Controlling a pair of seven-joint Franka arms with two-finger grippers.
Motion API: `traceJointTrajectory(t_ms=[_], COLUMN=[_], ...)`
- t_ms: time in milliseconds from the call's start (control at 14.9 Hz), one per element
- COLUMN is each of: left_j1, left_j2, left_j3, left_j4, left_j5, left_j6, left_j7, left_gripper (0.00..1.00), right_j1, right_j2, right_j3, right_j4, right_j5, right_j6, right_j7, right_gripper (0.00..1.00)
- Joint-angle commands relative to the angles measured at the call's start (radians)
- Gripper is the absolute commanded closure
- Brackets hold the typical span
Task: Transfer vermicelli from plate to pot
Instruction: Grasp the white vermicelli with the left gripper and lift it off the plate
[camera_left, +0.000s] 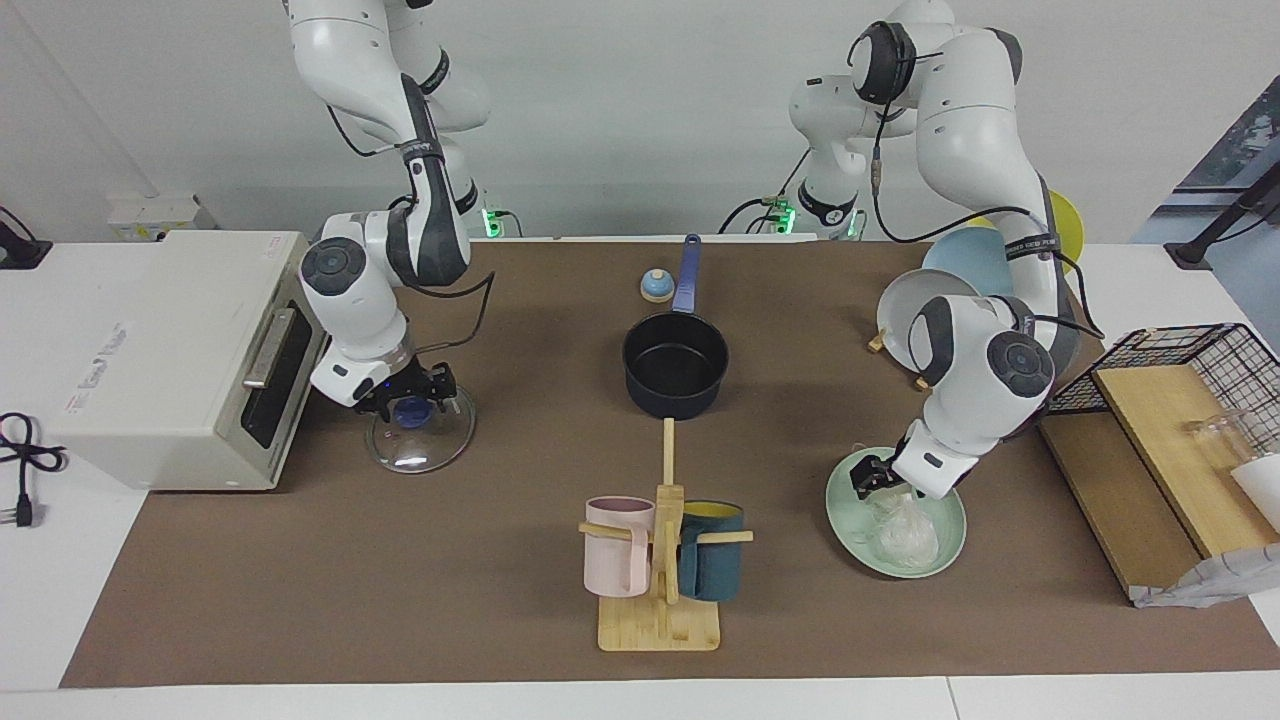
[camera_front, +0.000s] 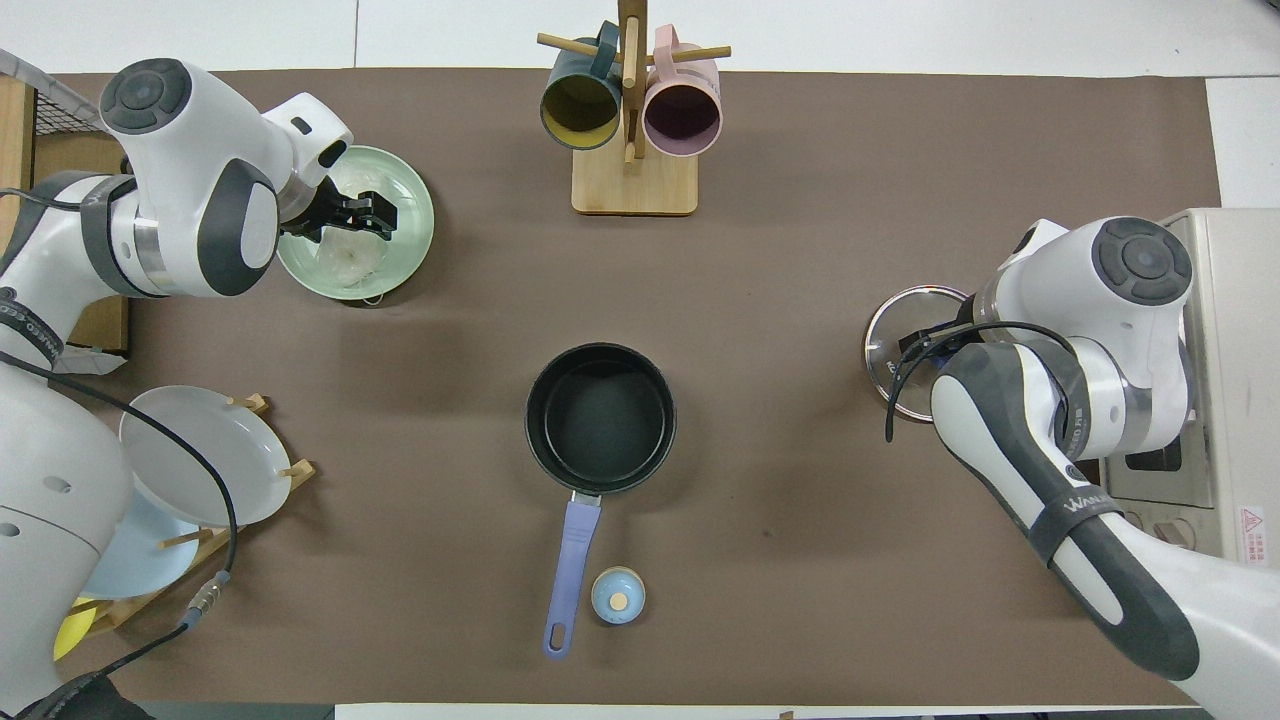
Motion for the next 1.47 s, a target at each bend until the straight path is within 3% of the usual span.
traceJointTrajectory(t_ms=[0, 134, 201, 402, 603, 871, 1139, 1407], left_j1=[-0.009, -0.009, -0.009, -0.008, -0.008, 0.000, -0.008, -0.064], left_j2=[-0.007, -0.010, -0.012, -0.021, -0.020, -0.027, -0.128, -0.256], left_j3=[0.009, 0.009, 0.009, 0.008, 0.008, 0.008, 0.008, -0.029], left_j4=[-0.021, -0.027, -0.033, -0.077, -0.056, 0.040, 0.125, 0.137], left_j5=[0.033, 0.031, 0.031, 0.027, 0.019, -0.033, -0.154, -0.191], left_j6=[0.027, 0.031, 0.038, 0.096, 0.088, -0.016, -0.247, -0.384], left_j7=[0.002, 0.045, 0.053, 0.055, 0.053, 0.051, 0.021, -0.187], left_gripper=[0.20, 0.27, 0.40, 1.00, 1.00, 1.00, 1.00, 1.00], right_j1=[-0.014, -0.014, -0.014, -0.012, -0.006, 0.000, 0.015, 0.035], right_j2=[-0.007, -0.007, -0.007, -0.007, -0.007, -0.002, 0.011, 0.010], right_j3=[0.005, 0.005, 0.005, 0.005, 0.006, 0.006, 0.006, 0.008], right_j4=[-0.016, -0.016, -0.016, -0.016, -0.009, 0.040, 0.110, 0.218], right_j5=[0.017, 0.017, 0.017, 0.017, 0.016, 0.014, 0.013, 0.000], right_j6=[0.023, 0.023, 0.023, 0.022, 0.011, -0.044, -0.102, -0.234], right_j7=[-0.043, -0.043, -0.043, -0.044, -0.043, -0.041, -0.040, -0.040], right_gripper=[0.17, 0.20, 0.24, 0.34, 0.42, 0.43, 0.46, 0.50])
